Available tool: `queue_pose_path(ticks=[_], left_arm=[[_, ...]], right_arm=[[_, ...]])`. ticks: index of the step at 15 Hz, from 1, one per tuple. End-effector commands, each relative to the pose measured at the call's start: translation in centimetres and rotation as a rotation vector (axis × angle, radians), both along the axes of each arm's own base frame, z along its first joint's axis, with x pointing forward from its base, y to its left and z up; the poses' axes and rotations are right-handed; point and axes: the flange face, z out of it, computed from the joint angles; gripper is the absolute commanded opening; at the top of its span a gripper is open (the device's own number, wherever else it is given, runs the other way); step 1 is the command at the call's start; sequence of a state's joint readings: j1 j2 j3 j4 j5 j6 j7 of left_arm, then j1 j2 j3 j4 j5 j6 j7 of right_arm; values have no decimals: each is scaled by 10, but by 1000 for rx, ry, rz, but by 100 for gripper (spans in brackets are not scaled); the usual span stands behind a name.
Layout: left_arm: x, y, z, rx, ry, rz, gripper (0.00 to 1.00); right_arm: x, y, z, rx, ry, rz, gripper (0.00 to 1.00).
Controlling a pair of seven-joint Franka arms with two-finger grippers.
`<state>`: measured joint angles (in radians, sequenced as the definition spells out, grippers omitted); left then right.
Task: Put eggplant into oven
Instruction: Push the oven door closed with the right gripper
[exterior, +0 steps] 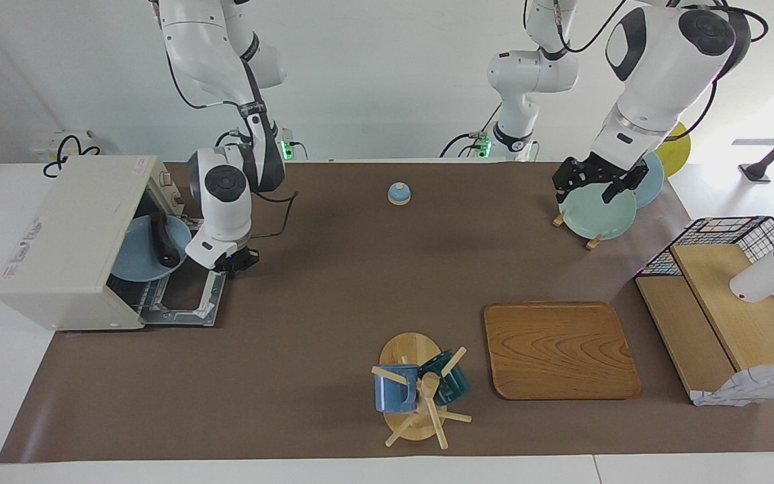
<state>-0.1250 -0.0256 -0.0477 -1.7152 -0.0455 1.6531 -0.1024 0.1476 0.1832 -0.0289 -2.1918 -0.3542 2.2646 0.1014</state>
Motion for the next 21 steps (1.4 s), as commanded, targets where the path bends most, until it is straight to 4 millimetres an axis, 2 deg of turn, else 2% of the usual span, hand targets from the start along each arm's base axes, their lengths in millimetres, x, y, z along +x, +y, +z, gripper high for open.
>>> queue_pose_path(ticks=[1,5,8,10,14,18,21], left_arm=[[-6,3,4,19,-11,-1,100],[-6,3,4,19,-11,-1,100],[-6,4,4,19,-11,1,100],[-6,4,4,19,-11,1,100],[-6,4,4,19,-11,1,100],[-6,4,4,19,-11,1,100],[-6,4,4,19,-11,1,100]], right_arm=[[12,-23,42,-61,40,45,0],[18,-29,102,-74,41,61,0],[23,-65,132,-82,79,64,0],[21,-91,138,-77,90,54,0],[17,-95,145,-58,96,39,0],[9,-117,161,-32,107,73,2],[5,-122,172,-32,98,69,2]])
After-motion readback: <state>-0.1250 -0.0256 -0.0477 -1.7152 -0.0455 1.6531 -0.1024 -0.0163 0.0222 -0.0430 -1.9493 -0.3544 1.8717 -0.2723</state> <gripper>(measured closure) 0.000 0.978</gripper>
